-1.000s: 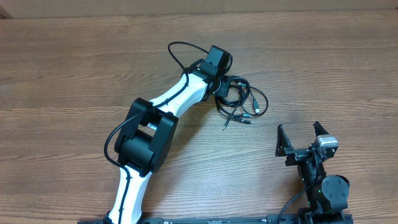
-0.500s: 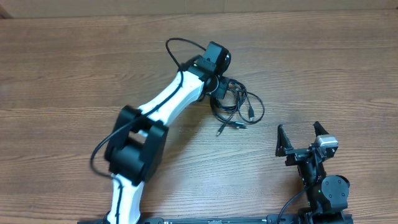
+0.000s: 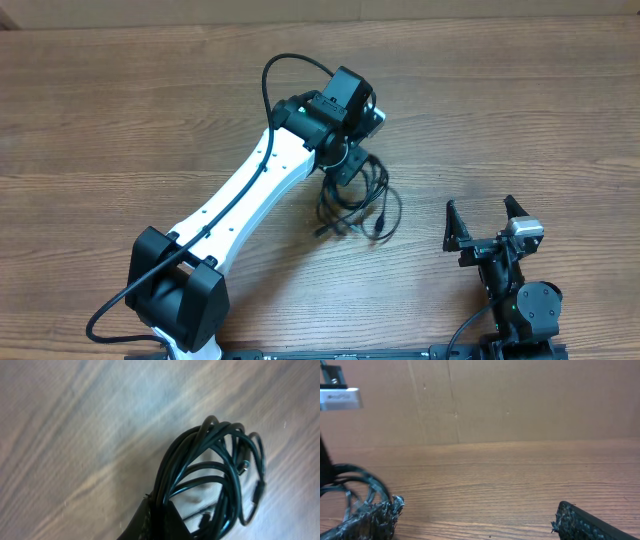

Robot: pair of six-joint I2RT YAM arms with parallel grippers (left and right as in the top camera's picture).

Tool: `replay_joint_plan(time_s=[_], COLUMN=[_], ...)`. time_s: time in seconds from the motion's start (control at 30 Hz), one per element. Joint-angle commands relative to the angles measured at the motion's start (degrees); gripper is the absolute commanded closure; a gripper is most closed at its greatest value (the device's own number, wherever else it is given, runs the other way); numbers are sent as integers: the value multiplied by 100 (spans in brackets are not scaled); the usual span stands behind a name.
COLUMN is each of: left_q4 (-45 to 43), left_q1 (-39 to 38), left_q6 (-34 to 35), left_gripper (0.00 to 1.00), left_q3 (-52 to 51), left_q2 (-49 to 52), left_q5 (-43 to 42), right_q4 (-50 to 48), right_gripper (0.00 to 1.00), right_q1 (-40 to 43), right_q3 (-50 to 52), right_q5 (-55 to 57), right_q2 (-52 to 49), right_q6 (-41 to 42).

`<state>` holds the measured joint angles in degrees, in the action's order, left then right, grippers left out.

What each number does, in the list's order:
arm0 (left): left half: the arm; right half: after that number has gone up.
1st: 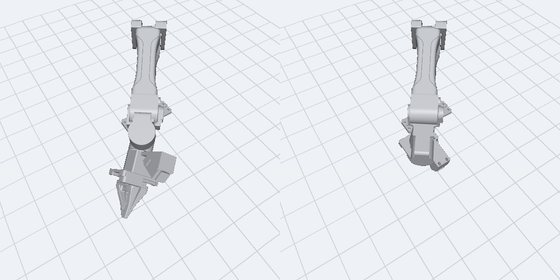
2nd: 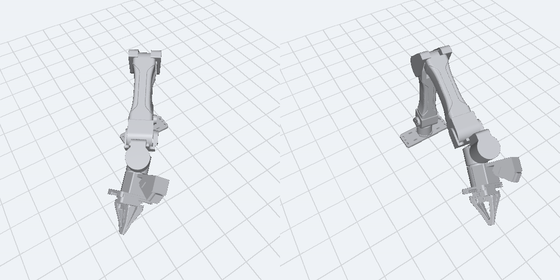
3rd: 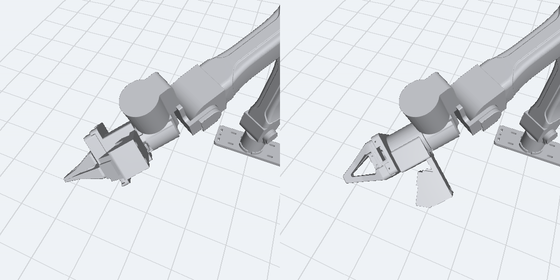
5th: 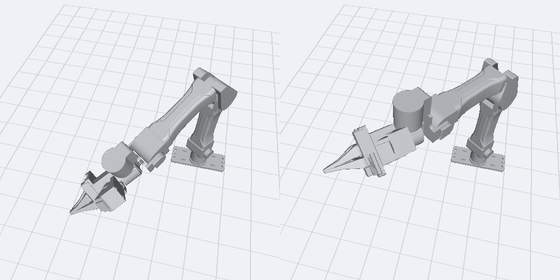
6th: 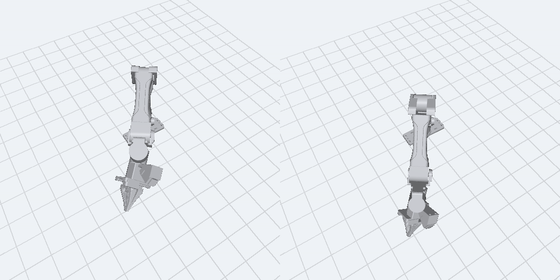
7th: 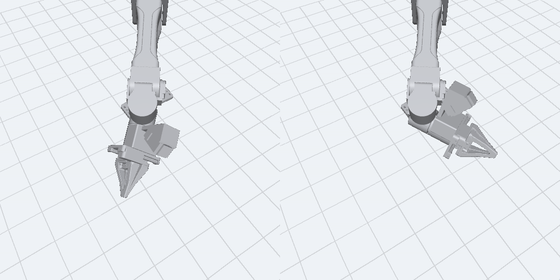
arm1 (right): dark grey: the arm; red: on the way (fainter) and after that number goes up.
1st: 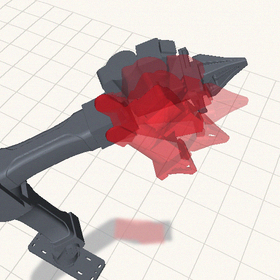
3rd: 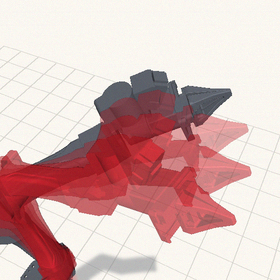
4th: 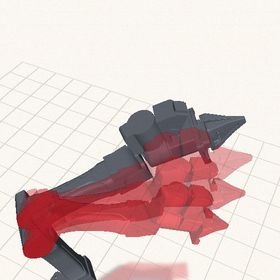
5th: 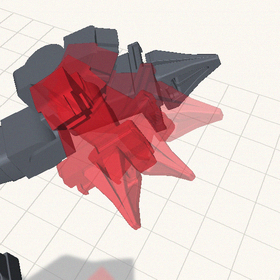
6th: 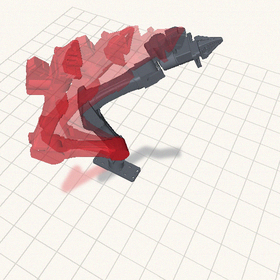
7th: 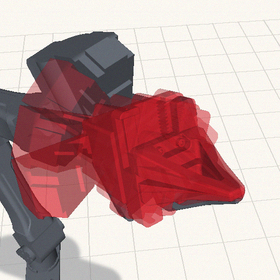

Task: Untangle cables
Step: 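Lower the left gripper, grasp the black cable bundle, and lift it, then move the right gripper toward the hanging cable loops below the left gripper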

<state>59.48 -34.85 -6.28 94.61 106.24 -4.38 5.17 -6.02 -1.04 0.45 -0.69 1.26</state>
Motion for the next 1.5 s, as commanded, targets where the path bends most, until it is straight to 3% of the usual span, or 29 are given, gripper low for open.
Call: replay_joint_plan(time_s=[0.0, 0.37, 0.77, 0.83, 0.93, 1.0, 1.23, 1.47], left_q4=[319, 507, 562, 562, 535, 494, 483, 481], left_q1=[0, -9, -85, -140, -225, -273, -306, -306], left_q6=[-278, -264, 68, 20, -131, -146, -149, -146], left_gripper=[96, 96, 96, 96, 96, 96, 96, 96], left_q3=[83, 83, 81, 81, 81, 81, 81, 81], left_q2=[-101, -101, -101, -101, -98, -98, -98, -98], left_q5=[-498, -2065, -2118, -2120, -2118, -2120, -2116, -2118], right_q4=[-37, -37, -37, -44, -114, -133, -61, 1329], right_gripper=[0, 0, 0, 0, 0, 0, 0, 0], right_q1=[15, 15, 15, 9, -2, -2, 0, 0], right_q3=[57, 57, 57, 57, 57, 55, -138, -1174], right_q5=[52, 52, -105, -352, -894, -1283, -2653, -2662], right_q2=[52, 52, 52, 52, 52, 52, 52, -144], right_q6=[-26, -26, 37, 387, 2000, 2450, 2446, 1814])
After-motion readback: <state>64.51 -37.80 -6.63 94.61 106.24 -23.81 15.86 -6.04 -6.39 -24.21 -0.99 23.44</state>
